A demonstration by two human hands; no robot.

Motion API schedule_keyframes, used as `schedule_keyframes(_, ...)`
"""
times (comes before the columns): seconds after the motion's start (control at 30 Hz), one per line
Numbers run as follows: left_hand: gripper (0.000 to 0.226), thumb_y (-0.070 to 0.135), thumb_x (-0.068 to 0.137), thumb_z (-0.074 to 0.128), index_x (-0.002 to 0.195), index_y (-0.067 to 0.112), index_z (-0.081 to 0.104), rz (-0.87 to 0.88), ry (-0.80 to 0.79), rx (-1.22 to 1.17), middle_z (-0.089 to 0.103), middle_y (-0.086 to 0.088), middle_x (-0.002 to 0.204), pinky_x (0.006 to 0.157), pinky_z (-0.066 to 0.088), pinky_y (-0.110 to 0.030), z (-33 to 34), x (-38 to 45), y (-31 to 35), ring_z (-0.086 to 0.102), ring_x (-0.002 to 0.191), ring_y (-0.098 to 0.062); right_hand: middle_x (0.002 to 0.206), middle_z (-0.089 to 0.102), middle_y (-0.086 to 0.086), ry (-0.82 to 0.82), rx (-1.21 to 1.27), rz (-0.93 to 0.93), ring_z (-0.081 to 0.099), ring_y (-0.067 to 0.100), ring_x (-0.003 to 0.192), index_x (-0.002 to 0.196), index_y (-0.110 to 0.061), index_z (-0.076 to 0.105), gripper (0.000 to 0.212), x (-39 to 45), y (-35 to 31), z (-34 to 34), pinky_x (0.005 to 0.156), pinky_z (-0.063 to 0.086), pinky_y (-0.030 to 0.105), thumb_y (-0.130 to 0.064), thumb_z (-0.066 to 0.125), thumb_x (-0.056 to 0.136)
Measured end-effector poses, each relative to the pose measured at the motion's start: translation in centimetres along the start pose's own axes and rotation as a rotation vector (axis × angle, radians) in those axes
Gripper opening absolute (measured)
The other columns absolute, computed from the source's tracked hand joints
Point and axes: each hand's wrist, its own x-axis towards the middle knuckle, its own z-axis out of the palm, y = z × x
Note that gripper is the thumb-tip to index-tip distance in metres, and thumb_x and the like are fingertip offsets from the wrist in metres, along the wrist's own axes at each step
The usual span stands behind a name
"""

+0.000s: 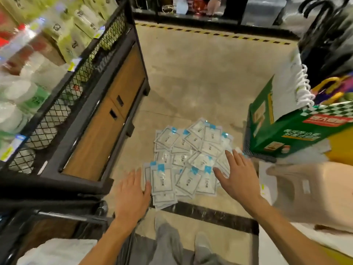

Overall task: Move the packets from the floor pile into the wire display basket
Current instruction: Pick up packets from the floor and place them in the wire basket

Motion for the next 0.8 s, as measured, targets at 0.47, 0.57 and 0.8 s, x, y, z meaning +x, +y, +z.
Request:
schedule_keyframes(0.47, 0.064, 0.042, 0.106, 0.037, 0.160, 0.010, 0.026, -0.067, -0.139, -0.055, 0.029, -0.017, 0.165, 0.124, 0.023, -0.050, 26.2, 19.2, -4.5, 0.028, 0.152, -0.033, 0.171, 0.016, 0.006, -0.155, -0.011, 0.148, 0.013, 0.025, 0.159, 0.164, -0.021, 0.017, 0.089, 10.0, 3.1, 29.6, 0.129, 0.012, 0.047, -0.075, 0.031, 0.095)
schedule_keyframes(0.57, 0.064, 0.045, 0.106, 0.034, 0.159, 0.010, 0.026, -0.084, -0.113, -0.030, 0.030, -0.017, 0.164, 0.125, 0.023, -0.049, 33.9, 22.5, -6.9, 0.028, 0.152, -0.033, 0.170, 0.020, 0.009, -0.159, 0.002, 0.159, 0.016, 0.027, 0.158, 0.164, -0.018, 0.020, 0.088, 13.0, 4.7, 37.9, 0.129, 0.014, 0.048, -0.073, 0.036, 0.097)
schedule_keyframes(0.8, 0.070, 0.054, 0.105, 0.023, 0.157, 0.007, 0.028, -0.106, -0.145, 0.047, 0.034, -0.022, 0.161, 0.122, 0.030, -0.053, 51.9, 28.6, -13.5, 0.034, 0.148, -0.037, 0.172, 0.012, 0.013, -0.191, 0.068, 0.242, 0.010, 0.027, 0.159, 0.165, -0.020, 0.007, 0.094, 18.6, 8.5, 57.6, 0.129, 0.008, 0.046, -0.074, 0.039, 0.095)
